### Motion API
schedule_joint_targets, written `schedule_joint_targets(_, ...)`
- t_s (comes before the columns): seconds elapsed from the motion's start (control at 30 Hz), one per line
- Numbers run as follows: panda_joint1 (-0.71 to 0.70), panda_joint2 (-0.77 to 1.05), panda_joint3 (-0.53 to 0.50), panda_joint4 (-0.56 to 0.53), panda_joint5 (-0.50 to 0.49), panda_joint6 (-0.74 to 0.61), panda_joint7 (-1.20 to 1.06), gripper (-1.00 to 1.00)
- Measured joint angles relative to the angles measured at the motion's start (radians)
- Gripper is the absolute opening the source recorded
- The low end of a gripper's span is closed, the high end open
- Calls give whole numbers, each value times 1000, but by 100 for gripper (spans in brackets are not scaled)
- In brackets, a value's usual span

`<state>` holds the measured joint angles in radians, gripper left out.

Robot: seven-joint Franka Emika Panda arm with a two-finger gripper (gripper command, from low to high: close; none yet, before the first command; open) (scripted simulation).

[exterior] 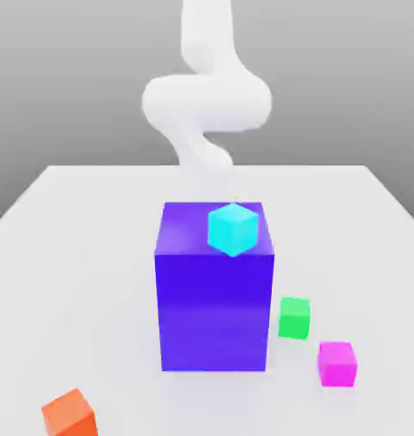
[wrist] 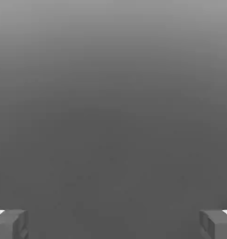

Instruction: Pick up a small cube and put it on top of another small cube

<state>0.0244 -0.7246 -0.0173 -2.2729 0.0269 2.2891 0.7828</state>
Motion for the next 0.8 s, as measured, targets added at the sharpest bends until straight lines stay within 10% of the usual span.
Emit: schedule_joint_targets(0.8,194,875,236,-296,-115,447,554,0)
